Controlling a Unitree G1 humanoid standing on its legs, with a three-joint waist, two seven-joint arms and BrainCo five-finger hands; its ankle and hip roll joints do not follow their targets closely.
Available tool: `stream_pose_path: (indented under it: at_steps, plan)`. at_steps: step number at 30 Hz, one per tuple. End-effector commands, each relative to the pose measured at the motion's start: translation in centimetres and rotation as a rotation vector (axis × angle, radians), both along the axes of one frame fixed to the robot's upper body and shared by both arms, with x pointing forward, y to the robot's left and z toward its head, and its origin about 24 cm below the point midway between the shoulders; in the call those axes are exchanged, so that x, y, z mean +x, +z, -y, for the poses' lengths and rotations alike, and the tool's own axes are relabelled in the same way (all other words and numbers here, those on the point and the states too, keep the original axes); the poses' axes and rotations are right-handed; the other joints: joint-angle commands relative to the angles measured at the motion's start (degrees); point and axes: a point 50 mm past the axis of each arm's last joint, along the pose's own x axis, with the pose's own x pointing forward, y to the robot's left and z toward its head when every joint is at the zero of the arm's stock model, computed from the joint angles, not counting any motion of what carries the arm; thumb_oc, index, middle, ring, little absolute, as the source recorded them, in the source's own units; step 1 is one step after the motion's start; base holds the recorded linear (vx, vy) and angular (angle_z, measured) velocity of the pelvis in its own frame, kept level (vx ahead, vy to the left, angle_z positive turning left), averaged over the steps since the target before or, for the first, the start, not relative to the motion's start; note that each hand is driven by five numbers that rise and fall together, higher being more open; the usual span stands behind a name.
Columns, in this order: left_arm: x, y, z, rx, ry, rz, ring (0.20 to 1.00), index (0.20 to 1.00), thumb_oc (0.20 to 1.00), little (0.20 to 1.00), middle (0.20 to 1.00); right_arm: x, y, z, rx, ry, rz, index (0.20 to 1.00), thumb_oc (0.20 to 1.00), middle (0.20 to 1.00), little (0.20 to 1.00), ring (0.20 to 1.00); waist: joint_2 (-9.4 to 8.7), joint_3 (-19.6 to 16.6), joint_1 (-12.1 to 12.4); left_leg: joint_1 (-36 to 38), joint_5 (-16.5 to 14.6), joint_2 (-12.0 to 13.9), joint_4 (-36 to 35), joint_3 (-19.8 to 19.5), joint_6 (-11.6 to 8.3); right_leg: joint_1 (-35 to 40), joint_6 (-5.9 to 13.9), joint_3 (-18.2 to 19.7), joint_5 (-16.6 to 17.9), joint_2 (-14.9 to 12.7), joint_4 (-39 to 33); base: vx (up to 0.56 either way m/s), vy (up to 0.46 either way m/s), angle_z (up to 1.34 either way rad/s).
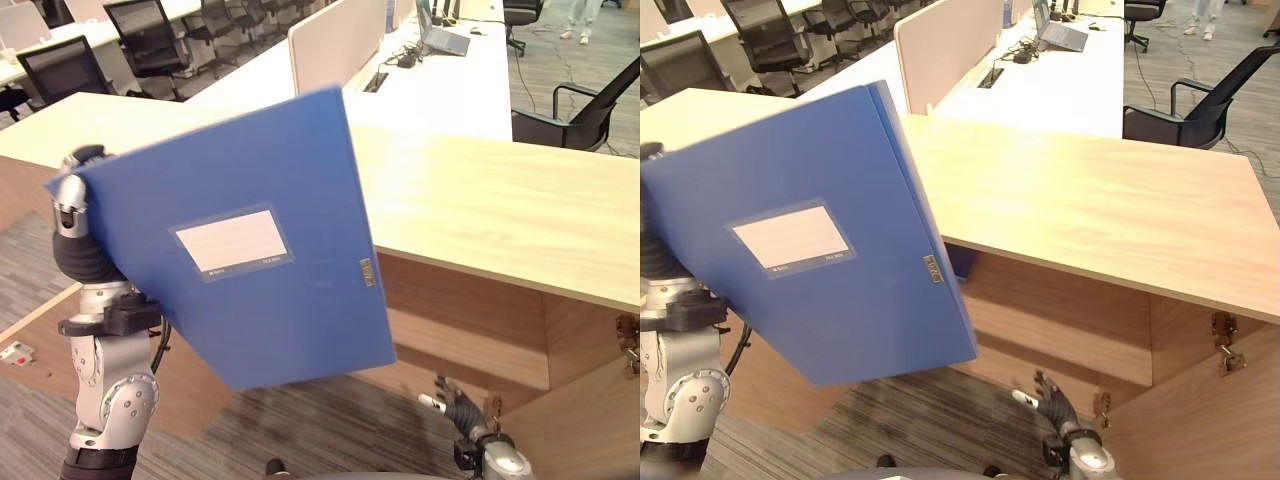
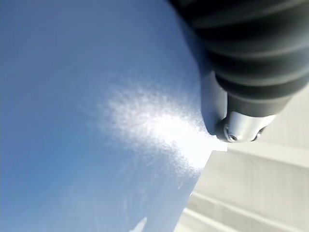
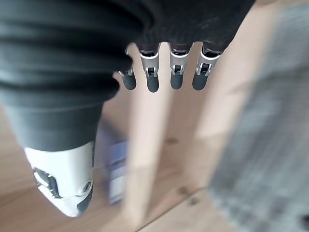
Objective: Put the empty folder in the office cabinet
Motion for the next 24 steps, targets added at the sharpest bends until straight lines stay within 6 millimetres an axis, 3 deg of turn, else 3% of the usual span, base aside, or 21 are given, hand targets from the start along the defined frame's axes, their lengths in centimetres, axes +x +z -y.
stream_pose_path:
  at_steps: [1, 3, 7, 9, 18, 24]
  plan:
    - [0.2, 0.1, -0.7, 0.103, 0.014, -0.038, 0.2, 0.2, 0.2, 0.2, 0.2, 1.4, 1.8, 1.7, -0.013, -0.011, 0.107, 1.0, 1.0, 1.0, 1.0, 1.0, -4.31, -1.1, -1.42, -5.33, 0.47, -0.63, 1.35, 0.36, 0.26, 0.51, 3.53, 2.77, -6.54, -1.29, -0.08, 0.0, 0.003, -0.07]
    - [0.1, -1.8, -0.4, 0.143, -0.02, -0.145, 0.2, 0.2, 0.2, 0.2, 0.2, 1.5, 3.8, 2.4, -0.028, -0.004, 0.184, 1.0, 1.0, 1.0, 1.0, 1.0, -4.42, -1.0, -2.02, -5.34, 0.31, -0.67, 1.43, 0.59, 0.51, 0.15, 3.73, 2.89, -6.33, -1.55, -0.08, 0.0, 0.006, -0.11]
    - [-0.1, -3.2, -0.4, 0.148, -0.04, -0.221, 0.2, 0.2, 0.2, 0.2, 0.2, 1.6, 4.8, 2.6, -0.026, -0.001, 0.224, 1.0, 1.0, 1.0, 1.0, 1.0, -4.51, -1.1, -2.57, -4.69, -0.87, -0.81, 1.4, 0.36, 0.12, 0.6, 4.06, 3.42, -6.98, -1.67, -0.08, 0.01, 0.002, -0.11]
    - [-0.1, -3.8, -0.5, 0.173, -0.033, -0.256, 0.2, 0.2, 0.2, 0.2, 0.2, 1.9, 5.5, 2.8, -0.045, 0.014, 0.25, 1.0, 1.0, 1.0, 1.0, 1.0, -4.6, -1.0, -2.7, -5.27, 0.14, -0.8, 1.53, 0.96, 0.77, 0.0, 3.87, 3.13, -6.15, -1.72, -0.08, -0.03, 0.002, -0.04]
    - [0.4, -4.1, -0.4, 0.308, -0.003, -0.279, 0.2, 0.2, 0.2, 0.2, 0.2, 3.4, 8.2, 3.1, -0.056, 0.122, 0.333, 1.0, 1.0, 1.0, 1.0, 1.0, -5.03, -0.97, -2.54, -5.36, 0.17, -0.93, 1.48, 0.77, 0.86, -0.19, 3.94, 3.4, -6.14, -1.89, -0.08, 0.0, 0.0, 0.0]
    - [1.8, -3.6, 0.5, 0.448, 0.029, -0.251, 0.2, 0.2, 0.2, 0.2, 0.2, 4.8, 10.4, 0.3, 0.037, 0.303, 0.406, 1.0, 1.0, 1.0, 1.0, 1.0, -5.45, -1.02, -2.33, -5.12, 0.23, -0.91, 1.33, 0.87, 0.79, -0.09, 3.87, 3.35, -6.13, -1.93, -0.08, 0.0, 0.0, 0.0]
